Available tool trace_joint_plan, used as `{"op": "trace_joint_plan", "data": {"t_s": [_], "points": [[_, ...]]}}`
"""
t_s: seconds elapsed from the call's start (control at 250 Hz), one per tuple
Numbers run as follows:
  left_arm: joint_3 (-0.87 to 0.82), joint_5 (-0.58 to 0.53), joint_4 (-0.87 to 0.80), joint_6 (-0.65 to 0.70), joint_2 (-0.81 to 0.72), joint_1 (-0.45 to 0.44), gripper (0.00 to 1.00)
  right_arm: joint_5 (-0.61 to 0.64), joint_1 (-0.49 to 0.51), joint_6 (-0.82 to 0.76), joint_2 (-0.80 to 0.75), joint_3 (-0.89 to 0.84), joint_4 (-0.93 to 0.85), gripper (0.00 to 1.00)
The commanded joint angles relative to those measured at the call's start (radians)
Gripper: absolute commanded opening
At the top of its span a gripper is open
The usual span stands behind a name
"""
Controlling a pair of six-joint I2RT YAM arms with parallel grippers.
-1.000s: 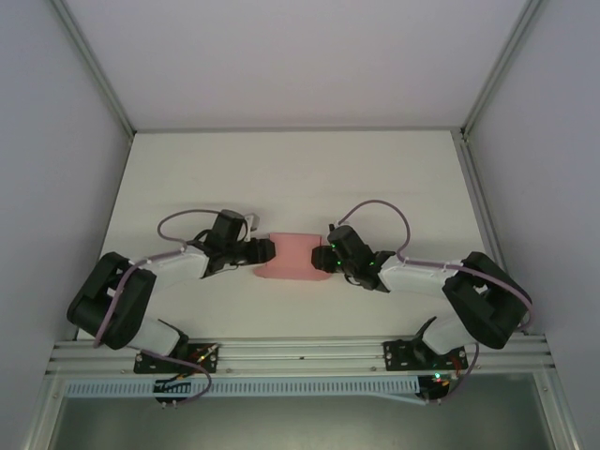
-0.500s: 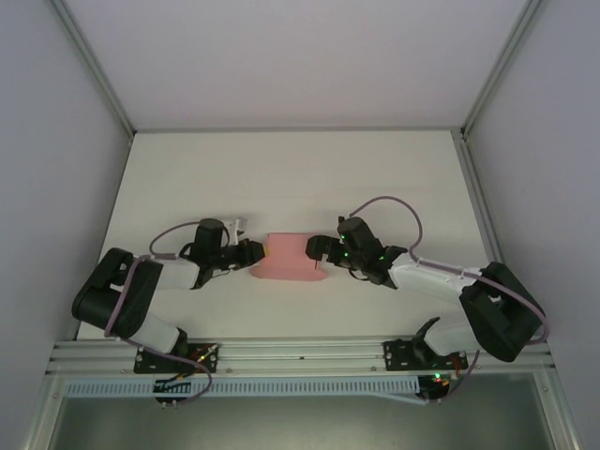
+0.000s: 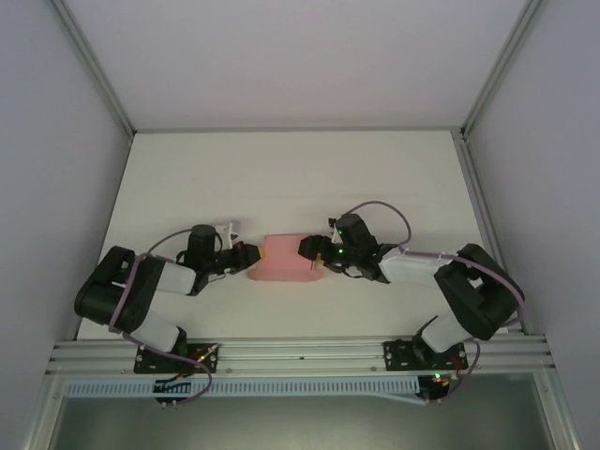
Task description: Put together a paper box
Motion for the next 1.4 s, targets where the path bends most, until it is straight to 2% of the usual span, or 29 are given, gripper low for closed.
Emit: {"op": "trace_joint_plan", "data": {"t_s": [0.0, 0.104, 0.196, 0.311, 0.415, 0.459, 0.471, 0.543, 0.611, 0.723, 0.831, 0.99, 1.174, 1.346, 1.398], "points": [[-0.023, 0.035, 0.078, -0.029, 0.027, 0.01, 0.02, -0.063, -0.006, 0.012, 0.018, 0.014, 0.089, 0.69], [-0.024, 0.035, 0.094, -0.034, 0.035, 0.013, 0.05, -0.071, -0.005, 0.016, 0.005, -0.003, 0.141, 0.56], [-0.015, 0.035, 0.097, -0.035, 0.041, 0.014, 0.14, -0.066, -0.006, -0.006, -0.033, -0.007, 0.137, 0.45], [0.006, 0.035, 0.095, -0.038, 0.032, 0.016, 0.35, -0.015, -0.005, -0.085, -0.107, 0.026, -0.02, 0.39], [0.045, 0.036, 0.044, -0.025, -0.001, 0.016, 0.71, 0.098, -0.006, -0.166, -0.182, 0.081, -0.262, 0.38], [0.074, 0.029, -0.014, 0.0, -0.023, 0.016, 0.97, 0.162, -0.007, -0.209, -0.209, 0.123, -0.385, 0.37], [0.083, 0.024, -0.036, 0.01, -0.03, 0.016, 0.99, 0.181, -0.006, -0.222, -0.215, 0.137, -0.419, 0.37], [0.134, -0.031, -0.18, 0.07, -0.082, 0.014, 1.0, 0.27, -0.006, -0.3, -0.249, 0.207, -0.591, 0.37], [0.17, -0.078, -0.286, 0.121, -0.132, 0.015, 1.0, 0.326, -0.006, -0.333, -0.277, 0.243, -0.667, 0.37], [0.213, -0.153, -0.44, 0.184, -0.206, 0.013, 1.0, 0.342, -0.005, -0.362, -0.313, 0.262, -0.691, 0.37], [0.225, -0.2, -0.525, 0.233, -0.262, 0.013, 1.0, 0.353, -0.011, -0.31, -0.334, 0.25, -0.648, 0.36], [0.223, -0.244, -0.591, 0.307, -0.327, 0.012, 1.0, 0.283, -0.028, -0.249, -0.331, 0.247, -0.585, 0.34], [0.237, -0.253, -0.597, 0.323, -0.347, -0.003, 1.0, 0.23, -0.052, -0.216, -0.324, 0.249, -0.562, 0.35], [0.253, -0.258, -0.607, 0.339, -0.337, -0.029, 1.0, 0.27, -0.059, -0.26, -0.279, 0.32, -0.7, 0.34], [0.255, -0.258, -0.605, 0.341, -0.329, -0.034, 1.0, 0.259, -0.06, -0.249, -0.271, 0.318, -0.691, 0.34]]}}
